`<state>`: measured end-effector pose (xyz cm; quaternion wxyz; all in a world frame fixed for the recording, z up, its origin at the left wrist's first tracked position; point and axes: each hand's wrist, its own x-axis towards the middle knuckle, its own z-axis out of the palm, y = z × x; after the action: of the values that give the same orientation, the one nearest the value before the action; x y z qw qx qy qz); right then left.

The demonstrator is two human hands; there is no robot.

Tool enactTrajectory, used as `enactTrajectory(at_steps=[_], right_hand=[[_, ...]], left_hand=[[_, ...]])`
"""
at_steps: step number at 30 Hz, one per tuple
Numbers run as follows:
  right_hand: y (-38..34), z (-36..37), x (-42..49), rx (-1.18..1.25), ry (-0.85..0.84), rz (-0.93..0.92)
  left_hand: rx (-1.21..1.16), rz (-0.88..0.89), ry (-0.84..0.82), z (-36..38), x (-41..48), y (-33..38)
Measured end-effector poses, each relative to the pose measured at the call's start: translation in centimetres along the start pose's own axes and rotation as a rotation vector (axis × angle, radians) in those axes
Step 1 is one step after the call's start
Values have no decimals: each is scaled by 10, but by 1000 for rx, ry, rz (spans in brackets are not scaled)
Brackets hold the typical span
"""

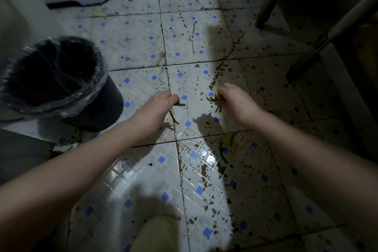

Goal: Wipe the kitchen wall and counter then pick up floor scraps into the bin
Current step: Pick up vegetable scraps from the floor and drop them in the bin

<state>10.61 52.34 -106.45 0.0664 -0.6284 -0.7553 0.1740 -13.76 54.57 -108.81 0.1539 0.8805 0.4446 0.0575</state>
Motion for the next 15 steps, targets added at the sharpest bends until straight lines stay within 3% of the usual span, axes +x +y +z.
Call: enactTrajectory(at_steps=[15], right_hand=[[-73,-46,59,13,157,-215]], left_hand=[[88,-97,294,-106,-16,-35]])
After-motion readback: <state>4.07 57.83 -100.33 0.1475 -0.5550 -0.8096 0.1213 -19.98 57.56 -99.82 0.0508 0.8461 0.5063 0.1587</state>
